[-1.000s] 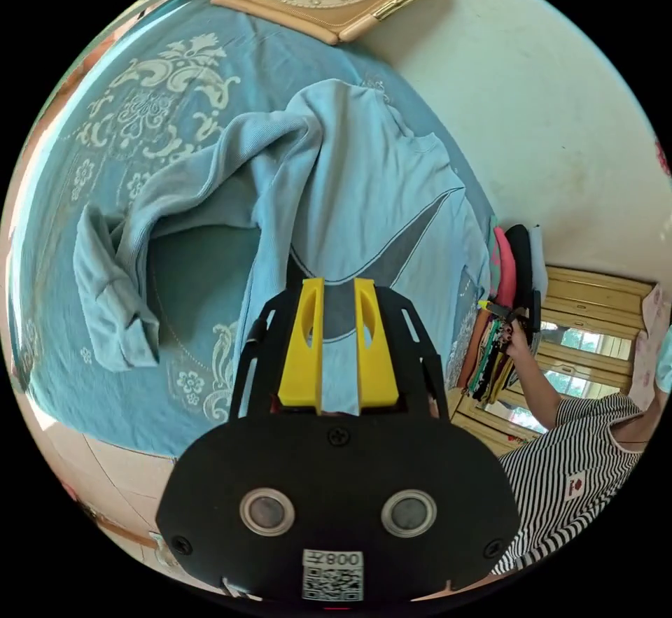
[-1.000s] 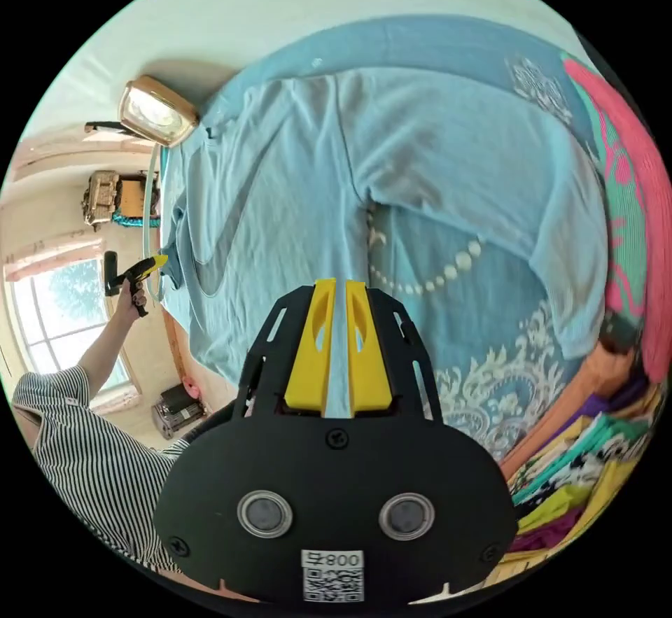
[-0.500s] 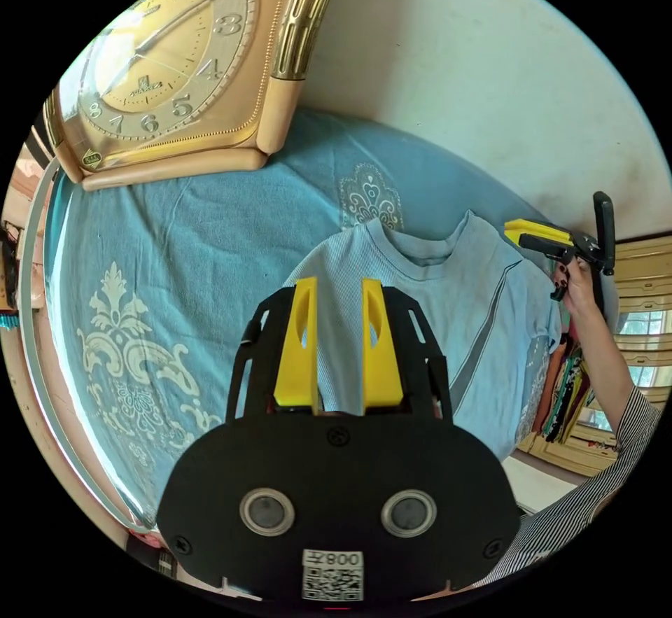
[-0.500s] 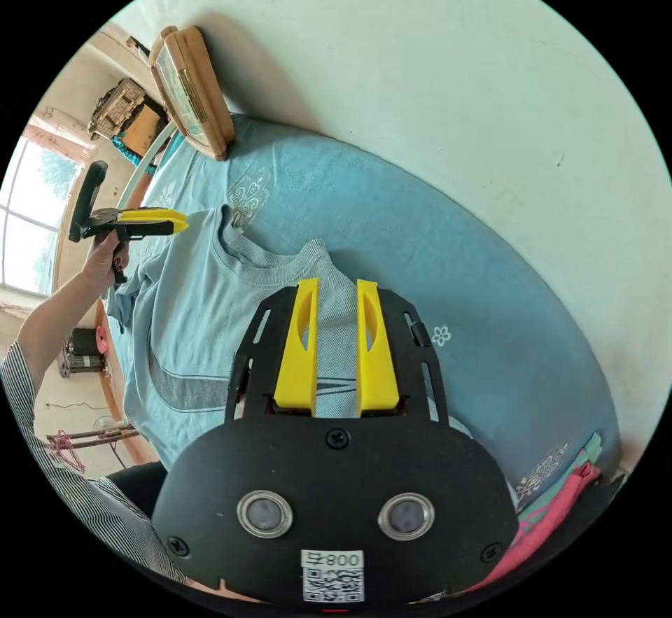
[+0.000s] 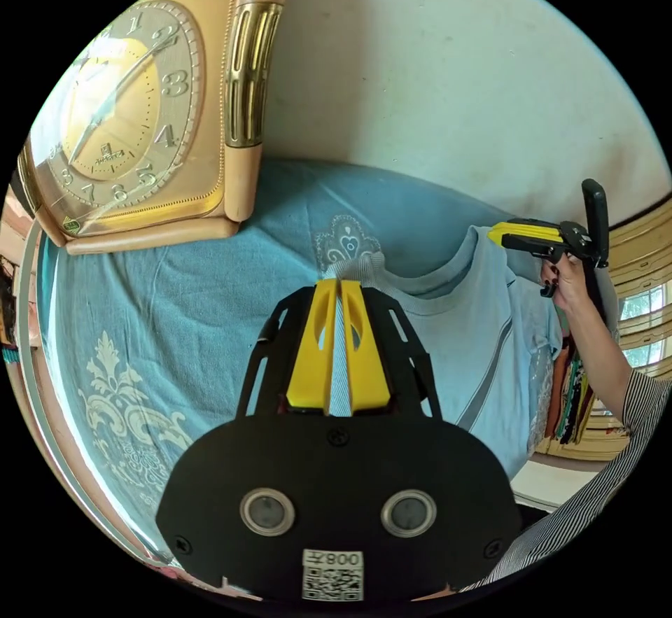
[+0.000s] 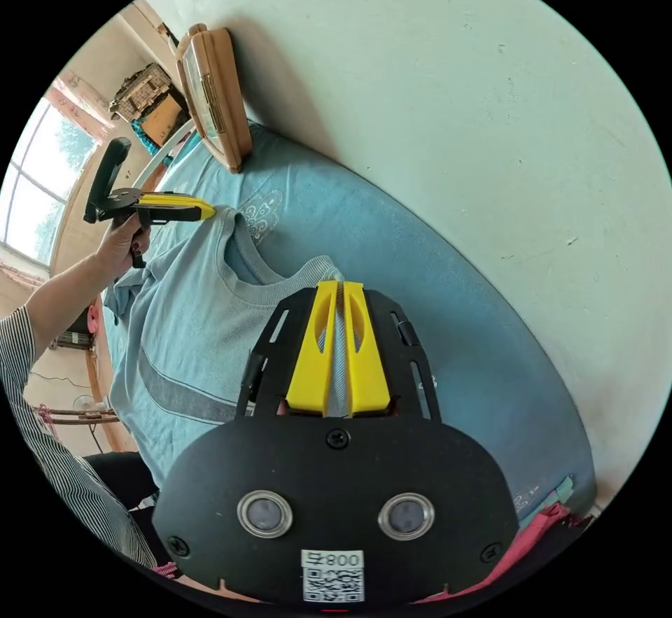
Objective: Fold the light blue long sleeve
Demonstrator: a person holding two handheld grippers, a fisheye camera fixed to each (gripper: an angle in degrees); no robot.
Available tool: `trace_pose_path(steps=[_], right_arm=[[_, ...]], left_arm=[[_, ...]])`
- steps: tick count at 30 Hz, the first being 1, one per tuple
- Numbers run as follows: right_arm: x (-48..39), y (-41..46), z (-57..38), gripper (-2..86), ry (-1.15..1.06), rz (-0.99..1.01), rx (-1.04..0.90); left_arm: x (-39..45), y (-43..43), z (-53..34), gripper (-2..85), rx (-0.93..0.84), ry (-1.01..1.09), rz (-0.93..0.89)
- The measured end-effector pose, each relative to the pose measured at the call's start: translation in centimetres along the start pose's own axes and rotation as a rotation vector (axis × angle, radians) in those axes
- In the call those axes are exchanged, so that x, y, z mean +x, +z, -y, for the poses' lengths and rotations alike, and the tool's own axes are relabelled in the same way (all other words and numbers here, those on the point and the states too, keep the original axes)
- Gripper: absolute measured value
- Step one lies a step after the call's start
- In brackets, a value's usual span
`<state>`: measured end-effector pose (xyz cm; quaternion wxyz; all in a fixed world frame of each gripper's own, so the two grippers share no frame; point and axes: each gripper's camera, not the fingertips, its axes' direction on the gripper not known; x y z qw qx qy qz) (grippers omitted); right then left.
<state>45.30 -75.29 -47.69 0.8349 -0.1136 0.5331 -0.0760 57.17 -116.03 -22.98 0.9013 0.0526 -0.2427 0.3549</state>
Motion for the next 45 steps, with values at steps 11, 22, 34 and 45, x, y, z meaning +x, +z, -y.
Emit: trace_pose_path(steps=[11,22,34,45], right_arm=[[6.0,-4.9,-2.3,9.2,0.103,-0.034,0.013],[11.0,-3.1,-8.0,6.5,0.188,-0.054,-0.221],[14.7,-5.1,-14.1,3.6,0.314,-0.015,-0.217],[10.2,-10.1,-28.7,0.6,0.38,-0.136,0.003]], left_arm=[[-6.5,-3.8,-3.6,9.8,-0.027,-0.107,-0.088],[-8.6,-2.4,-7.2,5.1,-0.179,-0.284,-0.127],[-6.1,-7.9,-7.5,3.4,-0.13,-0.425,0.019],[9.0,-14.8,-10.1,3.0,0.094,-0.365,0.093]])
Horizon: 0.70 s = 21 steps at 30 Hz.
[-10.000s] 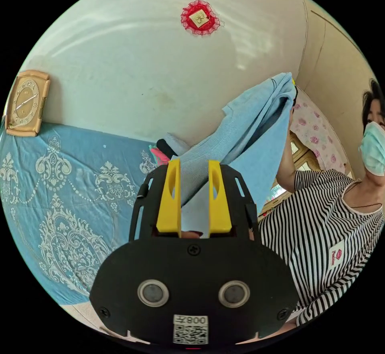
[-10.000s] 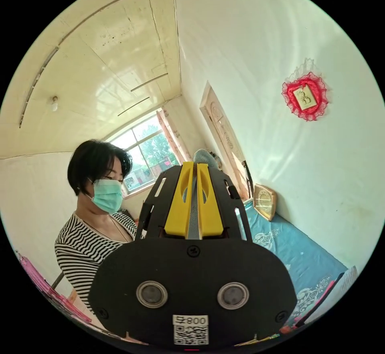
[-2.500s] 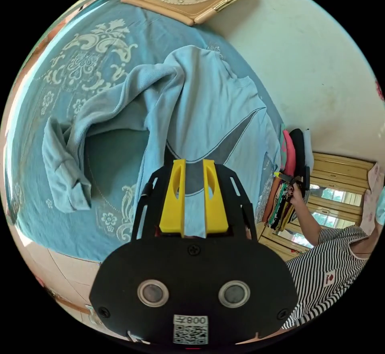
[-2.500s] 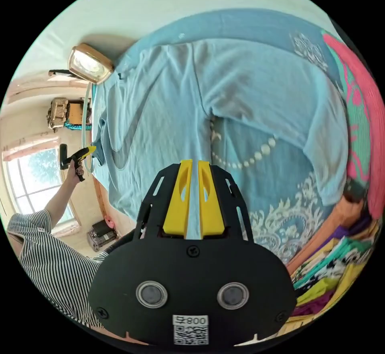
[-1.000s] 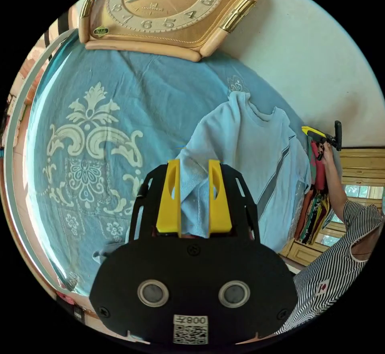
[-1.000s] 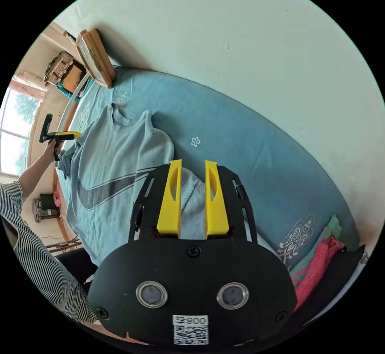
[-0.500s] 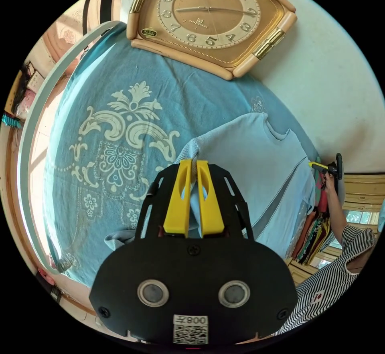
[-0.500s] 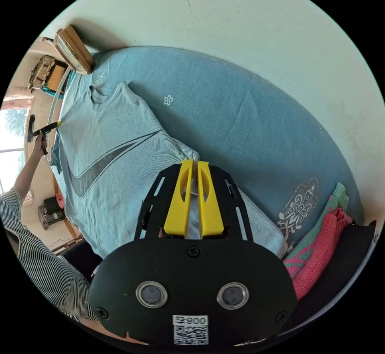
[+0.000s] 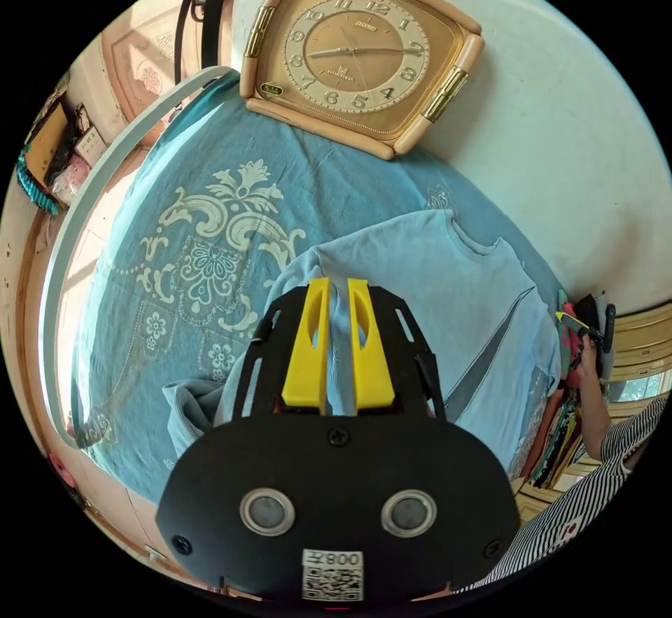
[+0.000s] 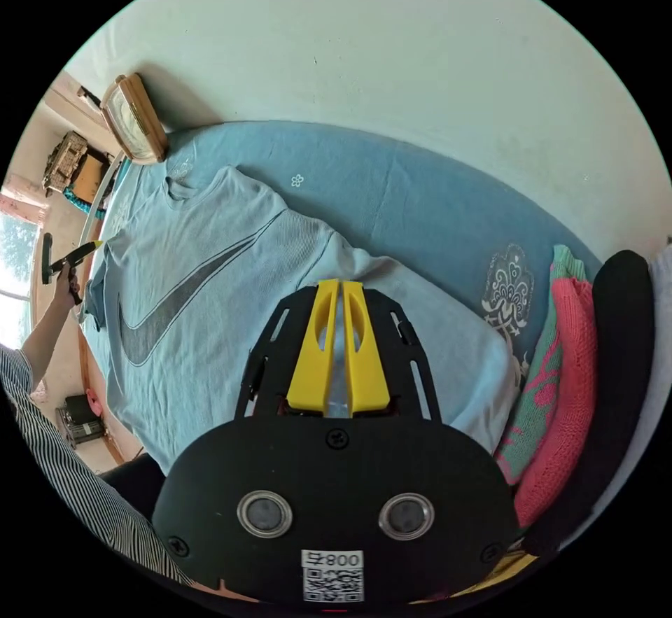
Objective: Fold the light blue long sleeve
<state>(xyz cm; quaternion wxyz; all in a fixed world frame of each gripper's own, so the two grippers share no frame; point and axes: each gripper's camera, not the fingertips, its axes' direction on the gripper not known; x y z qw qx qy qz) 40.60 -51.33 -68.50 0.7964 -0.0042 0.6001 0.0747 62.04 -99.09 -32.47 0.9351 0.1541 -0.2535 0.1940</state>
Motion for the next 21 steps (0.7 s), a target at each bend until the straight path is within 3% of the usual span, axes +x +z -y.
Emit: trace_pose_path(steps=[4,7,8,11,14,17,21], right_arm=[[-0.9,4.8,-5.4,0.4,-0.046,-0.036,-0.193],[-0.5,4.9,-9.7,0.3,-0.013,-0.09,-0.049],[0.1,4.9,-10.9,0.3,0.012,-0.08,-0.043],[1.9,4.7,-13.8,0.2,0.056,-0.027,-0.049],[3.4,3.9,-17.1,0.2,0.076,-0.001,-0.064],[4.4,2.1,-21.7,0.1,0.104,-0.01,0.037],[6.1,4.4,-28.2,0.2,0.149,0.034,-0.03]], left_arm=[[5.9,1.1,-2.3,1.1,-0.058,0.079,-0.103],[10.2,5.3,-3.6,0.6,-0.273,0.115,-0.088],[11.5,4.4,-4.2,0.5,-0.158,0.136,-0.097],[14.5,4.1,-5.0,0.4,-0.223,0.075,-0.159],[19.9,2.1,-6.6,0.3,-0.195,0.121,-0.143],[27.0,0.5,-8.8,0.3,-0.175,0.214,-0.2],[36.0,3.2,-12.1,0.4,-0.334,0.279,-0.191]])
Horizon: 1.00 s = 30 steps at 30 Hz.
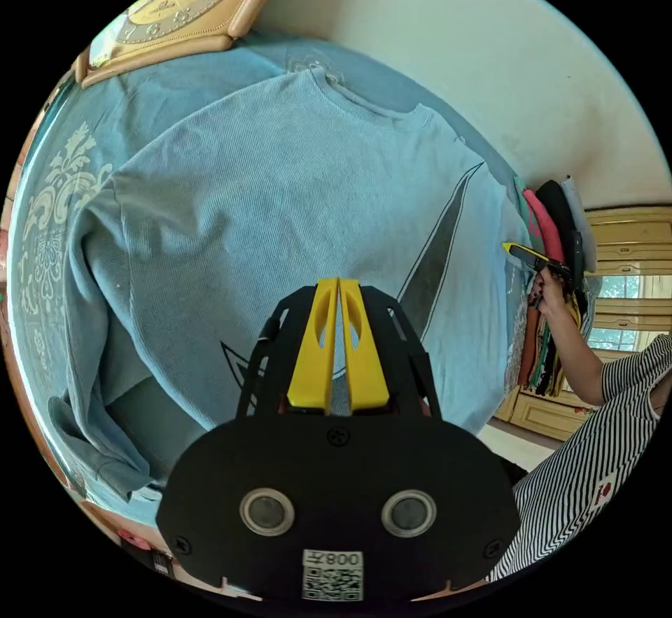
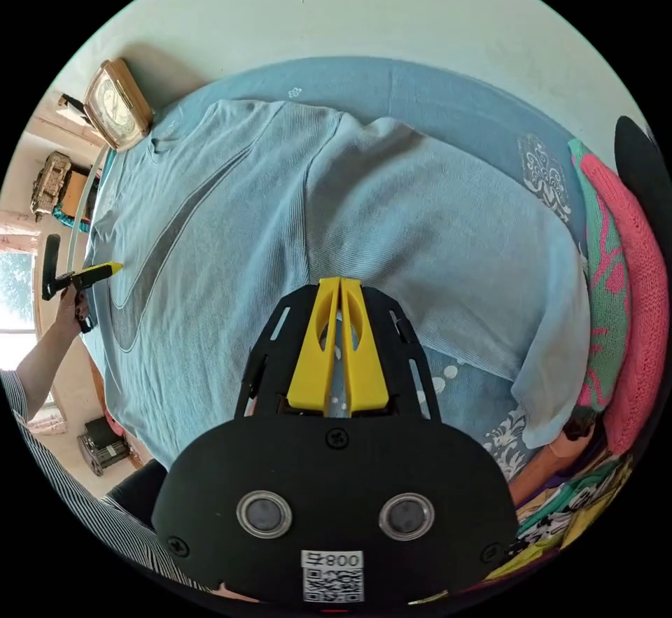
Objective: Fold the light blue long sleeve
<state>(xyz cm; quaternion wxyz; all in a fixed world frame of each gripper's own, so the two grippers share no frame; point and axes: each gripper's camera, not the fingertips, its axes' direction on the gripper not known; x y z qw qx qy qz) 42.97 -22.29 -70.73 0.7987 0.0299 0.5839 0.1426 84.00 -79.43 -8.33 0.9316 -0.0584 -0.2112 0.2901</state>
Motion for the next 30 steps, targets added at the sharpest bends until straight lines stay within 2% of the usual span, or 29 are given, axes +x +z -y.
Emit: trace_pose_path(steps=[1,2,4,7,9,13,17,21,25,30], right_arm=[[0.5,-0.2,-0.9,0.3,0.015,0.019,0.03],[1.6,-0.5,-2.4,0.3,0.038,0.053,0.021],[3.1,-1.4,-5.0,0.4,0.064,0.058,0.059],[6.2,-3.0,-11.1,0.9,0.162,-0.049,0.126],[9.5,-4.3,-16.8,2.3,0.309,-0.191,0.159],[14.7,-5.3,-25.1,5.6,0.443,-0.267,0.178],[20.0,-5.3,-32.9,6.7,0.534,-0.195,0.182],[23.7,-4.6,-39.6,7.5,0.625,-0.183,0.219],[27.1,-2.9,-44.4,9.2,0.718,-0.106,0.249],[31.8,-0.2,-50.9,8.8,0.84,0.127,0.376]], left_arm=[[0.9,0.8,0.0,0.5,-0.028,-0.006,0.003],[2.7,0.6,-0.2,0.6,0.036,-0.033,-0.011],[5.7,0.6,-0.1,1.0,0.04,-0.055,-0.06],[13.3,0.5,0.3,2.5,0.059,0.034,-0.096],[20.2,1.7,1.3,4.9,0.033,0.124,-0.165],[32.0,5.6,3.9,7.4,-0.049,0.277,-0.327],[48.6,11.6,6.9,8.6,-0.165,0.487,-0.5],[64.6,16.1,8.7,8.8,-0.231,0.643,-0.596],[74.8,18.0,8.9,8.7,-0.241,0.694,-0.659],[83.4,20.6,7.5,8.2,-0.305,0.681,-0.635]])
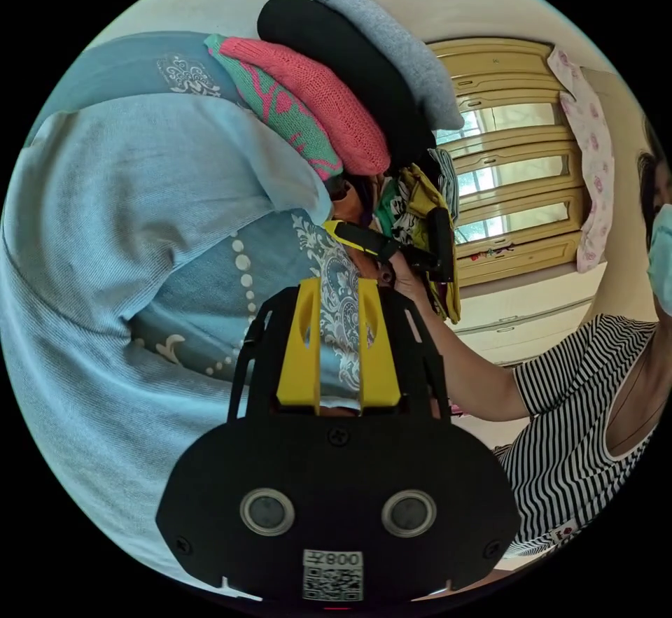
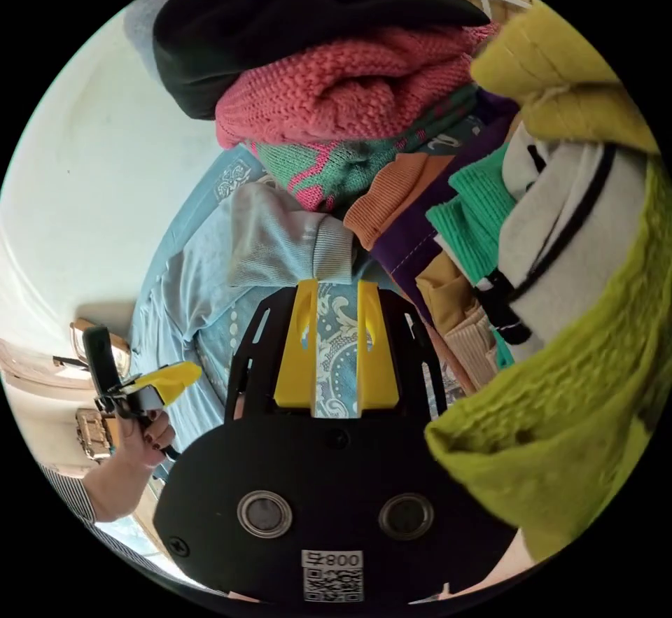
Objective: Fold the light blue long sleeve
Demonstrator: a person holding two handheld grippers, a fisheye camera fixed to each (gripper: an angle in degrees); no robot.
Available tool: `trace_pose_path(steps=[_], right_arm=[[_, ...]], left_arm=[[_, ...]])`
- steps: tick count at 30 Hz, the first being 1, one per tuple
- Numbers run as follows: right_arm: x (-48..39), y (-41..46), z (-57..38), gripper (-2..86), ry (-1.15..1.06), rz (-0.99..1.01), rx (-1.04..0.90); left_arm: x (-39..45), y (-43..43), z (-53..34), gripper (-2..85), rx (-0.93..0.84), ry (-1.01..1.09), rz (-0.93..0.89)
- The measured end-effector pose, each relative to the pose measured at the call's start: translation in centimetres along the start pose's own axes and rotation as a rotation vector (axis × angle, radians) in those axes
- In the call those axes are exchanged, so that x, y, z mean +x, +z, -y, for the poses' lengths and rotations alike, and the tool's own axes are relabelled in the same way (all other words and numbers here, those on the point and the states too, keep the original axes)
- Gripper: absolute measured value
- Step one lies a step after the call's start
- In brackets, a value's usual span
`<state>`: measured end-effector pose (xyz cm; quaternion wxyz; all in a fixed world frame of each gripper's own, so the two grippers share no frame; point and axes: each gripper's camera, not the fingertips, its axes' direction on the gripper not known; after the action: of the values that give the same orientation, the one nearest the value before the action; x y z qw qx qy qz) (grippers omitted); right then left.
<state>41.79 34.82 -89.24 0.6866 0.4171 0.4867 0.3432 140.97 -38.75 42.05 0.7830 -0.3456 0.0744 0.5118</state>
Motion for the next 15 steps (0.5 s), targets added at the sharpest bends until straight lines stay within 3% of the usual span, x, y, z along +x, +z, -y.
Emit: trace_pose_path(steps=[15], right_arm=[[12.5,-0.9,-4.5,5.1,0.079,0.154,0.093]], left_arm=[[7.6,11.0,8.4,7.8,-0.045,-0.08,-0.032]])
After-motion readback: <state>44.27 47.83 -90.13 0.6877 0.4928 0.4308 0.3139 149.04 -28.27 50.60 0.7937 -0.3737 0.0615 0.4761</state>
